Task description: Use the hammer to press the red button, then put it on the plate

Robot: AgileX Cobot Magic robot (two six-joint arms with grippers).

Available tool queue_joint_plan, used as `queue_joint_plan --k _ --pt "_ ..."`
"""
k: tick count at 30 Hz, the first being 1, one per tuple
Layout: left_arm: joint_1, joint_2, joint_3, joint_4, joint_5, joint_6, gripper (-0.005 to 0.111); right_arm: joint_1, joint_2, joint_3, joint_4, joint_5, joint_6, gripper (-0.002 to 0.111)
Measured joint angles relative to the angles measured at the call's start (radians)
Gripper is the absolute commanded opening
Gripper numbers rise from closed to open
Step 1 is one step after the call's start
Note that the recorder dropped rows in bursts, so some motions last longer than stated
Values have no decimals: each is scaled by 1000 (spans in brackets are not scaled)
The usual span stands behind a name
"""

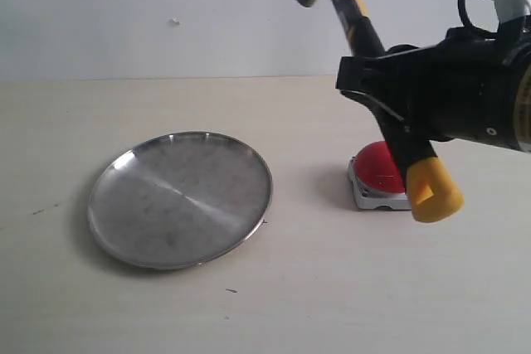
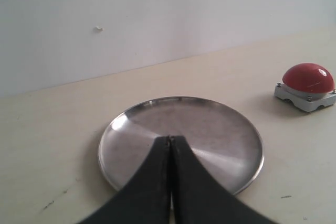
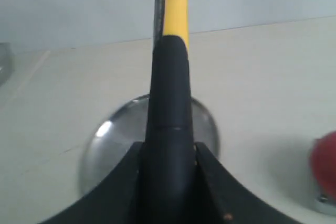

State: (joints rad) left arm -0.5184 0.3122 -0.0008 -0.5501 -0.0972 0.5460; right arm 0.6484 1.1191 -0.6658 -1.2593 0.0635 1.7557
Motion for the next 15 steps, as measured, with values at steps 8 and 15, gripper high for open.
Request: queue_joint_plan --k 8,15 --pt "0 0 0 0 0 0 0 0 -8 0 -33 -283 -38 0" --pt "0 0 0 0 0 0 0 0 -8 -2 -39 -310 -73 0"
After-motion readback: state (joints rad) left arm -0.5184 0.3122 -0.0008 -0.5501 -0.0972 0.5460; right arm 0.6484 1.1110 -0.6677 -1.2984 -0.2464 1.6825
